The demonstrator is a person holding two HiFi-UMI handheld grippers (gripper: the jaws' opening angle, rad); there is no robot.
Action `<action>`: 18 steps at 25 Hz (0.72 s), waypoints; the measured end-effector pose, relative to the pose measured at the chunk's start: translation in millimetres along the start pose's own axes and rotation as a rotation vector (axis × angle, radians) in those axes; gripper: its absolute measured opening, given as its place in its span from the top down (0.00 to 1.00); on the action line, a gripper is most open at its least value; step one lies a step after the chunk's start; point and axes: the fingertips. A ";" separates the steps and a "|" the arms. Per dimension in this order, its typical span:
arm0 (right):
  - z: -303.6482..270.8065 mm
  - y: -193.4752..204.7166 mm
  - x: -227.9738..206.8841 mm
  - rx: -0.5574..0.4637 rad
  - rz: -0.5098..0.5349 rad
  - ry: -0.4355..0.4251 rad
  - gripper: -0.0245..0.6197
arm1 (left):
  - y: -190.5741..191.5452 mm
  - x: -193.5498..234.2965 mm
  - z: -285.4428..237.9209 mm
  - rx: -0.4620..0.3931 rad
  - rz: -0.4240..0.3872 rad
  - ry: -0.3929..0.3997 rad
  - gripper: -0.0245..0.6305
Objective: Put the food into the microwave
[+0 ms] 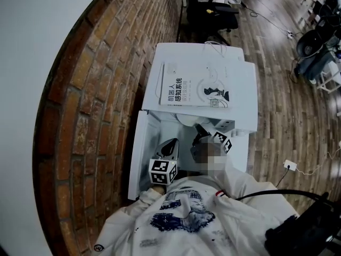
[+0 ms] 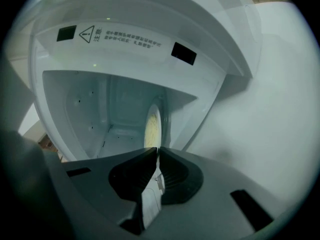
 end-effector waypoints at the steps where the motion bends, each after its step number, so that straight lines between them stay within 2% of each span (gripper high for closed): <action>1: -2.7 -0.3 0.4 0.000 -0.001 0.000 0.92 | 0.1 0.6 -0.2 0.001 -0.001 0.000 0.95; 18: -27.0 -0.8 9.7 -0.002 -0.006 -0.003 0.92 | -3.4 6.2 -5.4 0.015 -0.010 0.014 0.95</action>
Point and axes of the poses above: the fingertips, and each gripper's own axes: z backward along the fingers, x to its left, y out of its underside, and after that the axes turned 3 degrees about -y, right-handed
